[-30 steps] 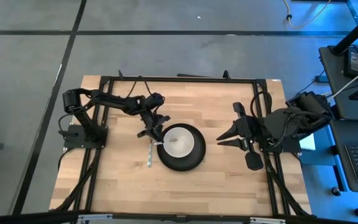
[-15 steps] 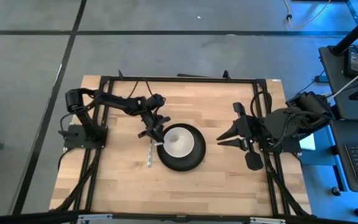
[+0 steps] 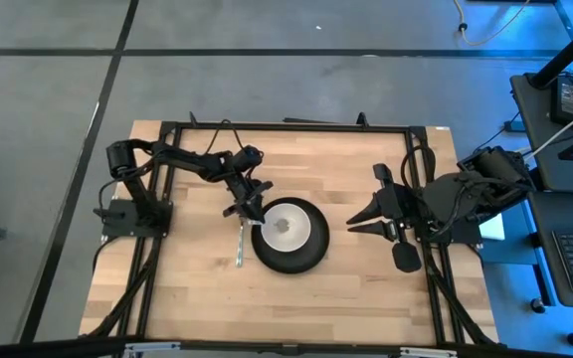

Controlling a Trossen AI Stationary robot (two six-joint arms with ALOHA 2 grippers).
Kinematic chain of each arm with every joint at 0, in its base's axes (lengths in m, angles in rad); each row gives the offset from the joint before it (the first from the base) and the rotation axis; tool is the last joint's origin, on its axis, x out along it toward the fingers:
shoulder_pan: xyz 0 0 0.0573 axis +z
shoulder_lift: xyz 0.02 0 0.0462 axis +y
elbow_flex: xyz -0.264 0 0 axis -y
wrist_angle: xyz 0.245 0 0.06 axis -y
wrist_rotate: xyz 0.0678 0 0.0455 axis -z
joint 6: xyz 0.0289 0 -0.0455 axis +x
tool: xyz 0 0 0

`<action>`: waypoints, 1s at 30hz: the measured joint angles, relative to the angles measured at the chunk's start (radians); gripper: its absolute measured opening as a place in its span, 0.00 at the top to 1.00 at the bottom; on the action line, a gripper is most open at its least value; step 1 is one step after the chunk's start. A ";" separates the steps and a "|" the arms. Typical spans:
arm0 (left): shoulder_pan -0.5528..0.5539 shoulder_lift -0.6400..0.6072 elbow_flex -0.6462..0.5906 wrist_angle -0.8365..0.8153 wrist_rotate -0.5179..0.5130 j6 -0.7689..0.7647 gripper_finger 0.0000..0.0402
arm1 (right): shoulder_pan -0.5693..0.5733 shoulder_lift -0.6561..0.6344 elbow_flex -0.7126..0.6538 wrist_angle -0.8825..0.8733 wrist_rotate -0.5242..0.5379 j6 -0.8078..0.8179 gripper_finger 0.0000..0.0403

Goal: Set table place
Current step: Put the blue spoon on the white bowl

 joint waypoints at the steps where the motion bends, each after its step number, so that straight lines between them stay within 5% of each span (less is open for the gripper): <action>1: 0.004 0.000 0.000 0.000 -0.003 0.000 0.87 | 0.000 0.000 0.000 0.000 0.000 0.001 0.86; 30: 0.015 -0.001 0.000 0.082 0.013 0.000 0.86 | 0.000 0.000 0.000 0.000 0.000 -0.004 0.86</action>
